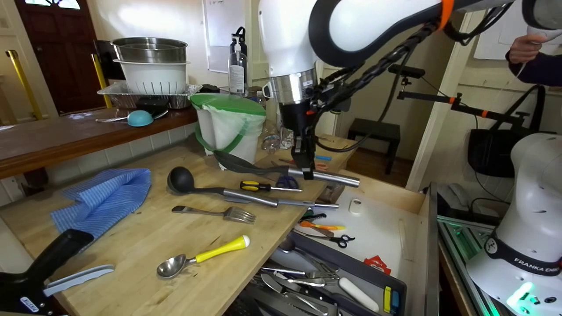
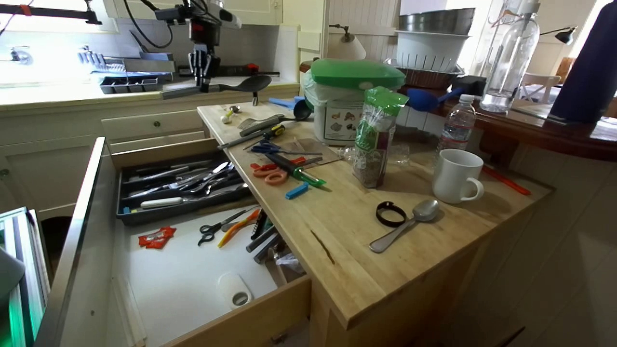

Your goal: Pick up the cooking stick from the drawer and put it on top of the counter

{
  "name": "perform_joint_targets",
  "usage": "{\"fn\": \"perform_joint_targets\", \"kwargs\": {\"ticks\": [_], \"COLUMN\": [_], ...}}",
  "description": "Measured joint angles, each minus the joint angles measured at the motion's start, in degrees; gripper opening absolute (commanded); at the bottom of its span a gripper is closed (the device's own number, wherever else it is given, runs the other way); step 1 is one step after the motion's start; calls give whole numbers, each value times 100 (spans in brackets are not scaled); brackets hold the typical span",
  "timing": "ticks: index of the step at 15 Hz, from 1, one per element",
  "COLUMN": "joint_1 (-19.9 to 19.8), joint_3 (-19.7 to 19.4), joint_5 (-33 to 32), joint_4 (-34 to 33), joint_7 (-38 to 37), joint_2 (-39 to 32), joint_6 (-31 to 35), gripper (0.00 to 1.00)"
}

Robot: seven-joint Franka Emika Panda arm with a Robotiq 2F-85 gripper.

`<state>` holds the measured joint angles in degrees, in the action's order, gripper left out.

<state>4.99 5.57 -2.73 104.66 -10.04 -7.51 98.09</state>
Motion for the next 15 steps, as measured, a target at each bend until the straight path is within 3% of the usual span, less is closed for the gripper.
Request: {"fn": "perform_joint_targets", "kwargs": {"ticks": [4, 8, 11, 15], "joint_1": [76, 340, 497, 500], "joint_3": [-8, -8, -9, -16], "joint_5": [-878, -1671, -1762, -1308], "joint_4": [-1224, -2472, -3364, -4391], "joint_7": [303, 859, 1200, 1408], "joint_2": [-992, -1930, -2584, -3458], "joint_6": [-634, -377, -61, -182], "gripper": [6, 6, 6, 6]}}
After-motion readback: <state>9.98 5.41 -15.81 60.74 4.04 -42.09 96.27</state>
